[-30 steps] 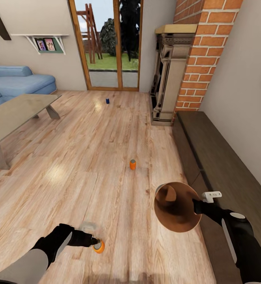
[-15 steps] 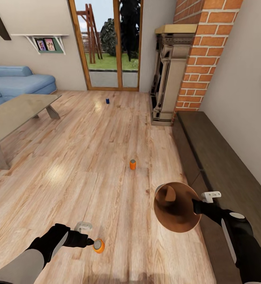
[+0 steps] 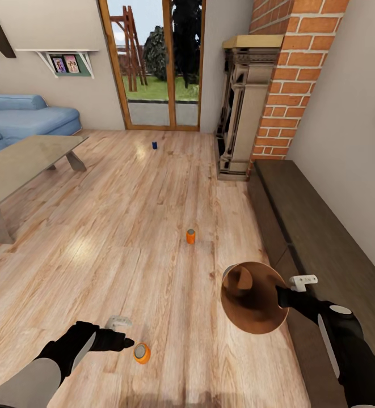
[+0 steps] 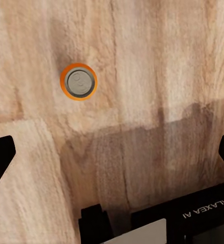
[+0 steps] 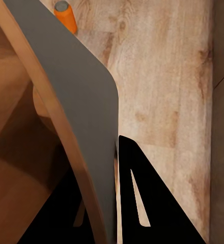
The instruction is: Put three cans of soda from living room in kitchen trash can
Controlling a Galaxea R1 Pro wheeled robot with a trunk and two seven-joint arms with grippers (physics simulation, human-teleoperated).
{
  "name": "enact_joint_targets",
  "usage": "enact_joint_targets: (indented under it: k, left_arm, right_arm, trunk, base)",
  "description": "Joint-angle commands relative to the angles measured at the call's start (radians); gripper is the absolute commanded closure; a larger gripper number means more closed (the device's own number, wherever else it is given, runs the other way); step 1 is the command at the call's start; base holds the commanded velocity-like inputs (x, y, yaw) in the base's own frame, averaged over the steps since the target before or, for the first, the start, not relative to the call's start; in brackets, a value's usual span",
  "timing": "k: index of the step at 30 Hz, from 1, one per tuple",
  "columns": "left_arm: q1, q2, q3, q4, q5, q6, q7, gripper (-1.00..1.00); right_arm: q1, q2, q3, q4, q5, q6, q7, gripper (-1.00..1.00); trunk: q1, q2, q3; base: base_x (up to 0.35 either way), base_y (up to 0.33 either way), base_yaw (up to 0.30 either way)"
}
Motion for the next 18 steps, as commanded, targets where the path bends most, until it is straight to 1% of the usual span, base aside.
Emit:
enact_joint_targets:
  k: [1,2,5,6,7,9,10,11,12,13,14,15,18]
  left_arm:
    - [0.0,0.001,0.0,0.0,0.001,-0.006,0.0,-1.0]
    - [-0.002,0.006,0.0,0.0,0.001,-0.02,0.0,-1.0]
    - [-0.005,0.013,0.001,0.0,0.001,-0.022,0.0,-1.0]
    - [-0.016,0.028,0.001,0.003,-0.001,-0.013,-0.001,-1.0]
    - [-0.027,0.037,0.001,0.006,-0.002,0.001,-0.002,-1.0]
    - [-0.056,0.055,0.0,0.011,-0.003,0.057,-0.001,-1.0]
    - [-0.107,0.072,0.0,0.011,-0.002,0.173,0.001,-1.0]
    - [-0.139,0.082,0.0,0.012,-0.001,0.227,0.002,-1.0]
    - [-0.153,0.088,0.0,0.012,-0.001,0.246,0.002,-1.0]
    - [-0.173,0.099,0.0,0.013,-0.001,0.274,0.004,-1.0]
    - [-0.181,0.103,0.0,0.012,0.0,0.284,0.007,-1.0]
    - [-0.2,0.115,0.001,0.011,0.002,0.306,0.029,-1.0]
    - [-0.206,0.114,0.001,0.011,0.002,0.303,0.054,-1.0]
  right_arm:
    - [0.0,0.0,0.0,-0.001,-0.015,0.003,0.008,1.0]
    - [-0.001,0.0,0.0,-0.001,-0.015,0.003,0.008,1.0]
    - [-0.001,0.003,0.0,-0.001,-0.015,0.004,0.008,1.0]
    - [-0.001,0.004,0.001,-0.001,-0.015,0.004,0.008,1.0]
    - [-0.001,0.005,0.004,-0.001,-0.015,0.004,0.008,1.0]
    - [-0.001,0.006,0.013,-0.001,-0.014,0.004,0.008,1.0]
    - [-0.001,0.007,0.031,-0.001,-0.013,0.005,0.007,1.0]
    - [0.0,0.007,0.04,-0.001,-0.012,0.005,0.007,1.0]
    - [0.0,0.007,0.044,-0.001,-0.012,0.005,0.007,1.0]
    - [0.0,0.008,0.049,-0.001,-0.011,0.006,0.007,1.0]
    - [0.0,0.008,0.051,-0.001,-0.011,0.006,0.007,1.0]
    - [0.0,0.007,0.054,-0.001,-0.011,0.006,0.006,1.0]
    - [0.0,0.006,0.055,-0.001,-0.011,0.006,0.006,1.0]
  trunk:
    - [0.0,0.0,0.0]
    - [0.0,0.0,0.0]
    - [0.0,0.0,0.0]
    - [0.0,0.0,0.0]
    - [0.0,0.0,0.0]
    - [0.0,0.0,0.0]
    - [0.0,0.0,0.0]
    - [0.0,0.0,0.0]
    - [0.0,0.0,0.0]
    - [0.0,0.0,0.0]
    - [0.0,0.0,0.0]
    - [0.0,0.0,0.0]
    - [0.0,0.0,0.0]
  base:
    - [0.0,0.0,0.0]
    - [0.0,0.0,0.0]
    - [0.0,0.0,0.0]
    - [0.0,0.0,0.0]
    - [0.0,0.0,0.0]
    - [0.0,0.0,0.0]
    - [0.0,0.0,0.0]
    - [0.0,0.0,0.0]
    - [0.0,0.0,0.0]
    - [0.0,0.0,0.0]
    - [0.0,0.0,0.0]
    - [0.0,0.0,0.0]
    - [0.0,0.0,0.0]
